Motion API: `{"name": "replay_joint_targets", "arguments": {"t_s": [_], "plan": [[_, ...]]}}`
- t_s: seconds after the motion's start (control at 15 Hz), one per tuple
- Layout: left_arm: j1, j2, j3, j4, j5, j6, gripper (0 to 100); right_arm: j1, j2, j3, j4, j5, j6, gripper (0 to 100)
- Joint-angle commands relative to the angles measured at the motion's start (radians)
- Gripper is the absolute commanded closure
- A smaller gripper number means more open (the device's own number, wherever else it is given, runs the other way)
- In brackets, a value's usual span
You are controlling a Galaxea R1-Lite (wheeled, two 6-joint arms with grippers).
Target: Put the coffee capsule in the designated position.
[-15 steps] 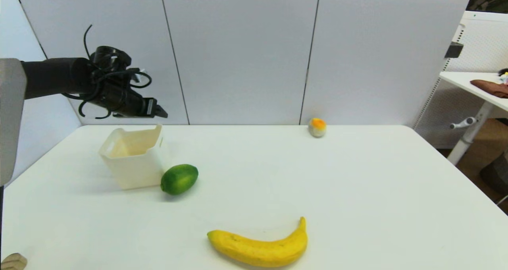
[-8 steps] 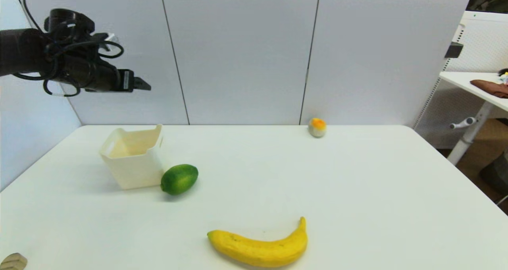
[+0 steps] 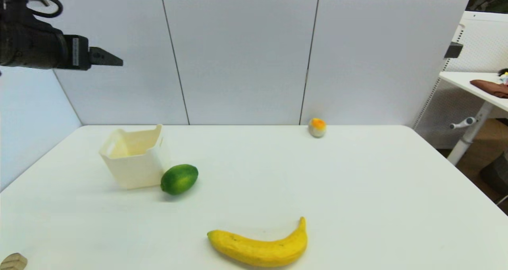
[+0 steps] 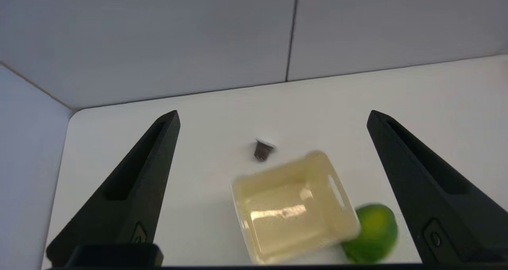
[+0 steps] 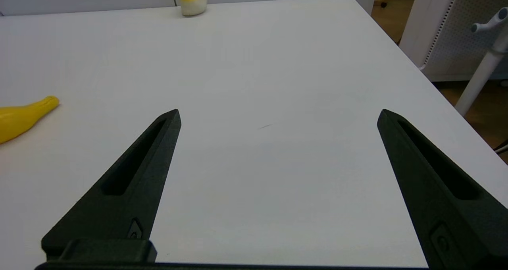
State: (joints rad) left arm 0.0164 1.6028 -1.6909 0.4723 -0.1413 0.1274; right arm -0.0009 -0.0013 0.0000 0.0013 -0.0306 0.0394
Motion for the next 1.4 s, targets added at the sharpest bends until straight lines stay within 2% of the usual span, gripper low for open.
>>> {"name": "replay_joint_targets", "arguments": {"t_s": [0.07,0.27,0.4,0.53,0.8,1.0,1.4], "plan": [[-0.082,-0.532,0.422,-0.021,0.003,0.066,0,-0.001,0.001,0.0,0.0,0.0,0.001,0],[-0.171,-0.865,0.701,-0.11,0.005,0.081,0,-0.001,0.001,0.0,0.0,0.0,0.001,0],[-0.171,-1.037,0.836,-0.15,0.003,0.138,0,-0.001,0.001,0.0,0.0,0.0,0.001,0],[-0.17,-1.146,0.973,-0.187,0.003,0.129,0,0.001,-0.002,0.0,0.0,0.0,0.001,0],[-0.104,-1.322,1.235,-0.256,0.003,0.116,0,-0.001,0.001,0.0,0.0,0.0,0.001,0],[-0.036,-1.356,1.335,-0.402,-0.003,0.087,0,-0.001,0.001,0.0,0.0,0.0,0.001,0],[-0.018,-1.606,1.593,-0.411,0.006,0.046,0,-0.001,0.001,0.0,0.0,0.0,0.001,0]]}}
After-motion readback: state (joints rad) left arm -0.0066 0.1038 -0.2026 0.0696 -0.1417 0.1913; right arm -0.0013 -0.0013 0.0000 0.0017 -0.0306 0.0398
